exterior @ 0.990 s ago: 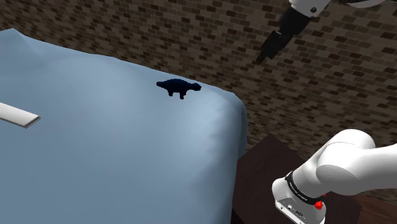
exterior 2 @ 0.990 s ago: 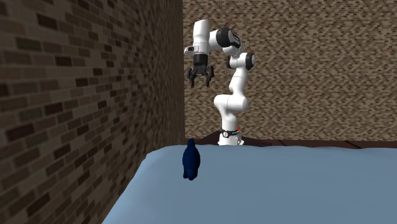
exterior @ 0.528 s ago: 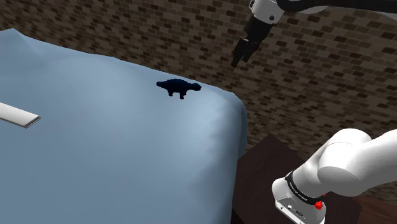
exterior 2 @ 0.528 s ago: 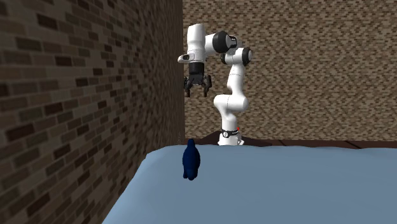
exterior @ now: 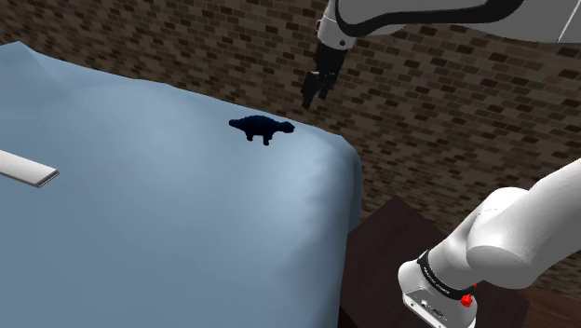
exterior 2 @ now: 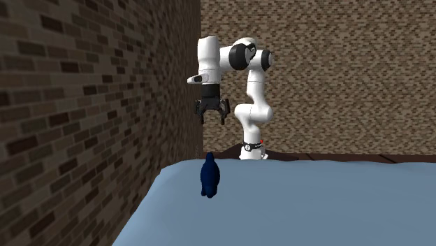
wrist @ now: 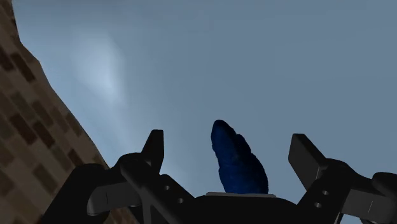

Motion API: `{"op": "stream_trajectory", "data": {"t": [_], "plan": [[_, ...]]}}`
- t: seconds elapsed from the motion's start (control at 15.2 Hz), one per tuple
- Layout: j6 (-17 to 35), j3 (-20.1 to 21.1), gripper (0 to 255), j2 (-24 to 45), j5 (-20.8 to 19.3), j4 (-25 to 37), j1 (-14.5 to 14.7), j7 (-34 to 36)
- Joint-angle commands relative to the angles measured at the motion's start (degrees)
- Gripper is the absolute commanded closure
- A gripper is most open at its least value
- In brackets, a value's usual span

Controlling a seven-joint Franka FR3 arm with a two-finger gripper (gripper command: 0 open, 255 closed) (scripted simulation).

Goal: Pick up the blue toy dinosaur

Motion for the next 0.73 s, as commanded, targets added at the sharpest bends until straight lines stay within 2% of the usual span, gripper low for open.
{"op": "stream_trajectory", "data": {"t": [0.0,0.66], "plan": [[-0.2,0.6,0,4.5,-0.1,3.6,0.6,-0.1],[-2.2,3.0,0,27.7,-2.0,23.4,3.5,-0.9]]}}
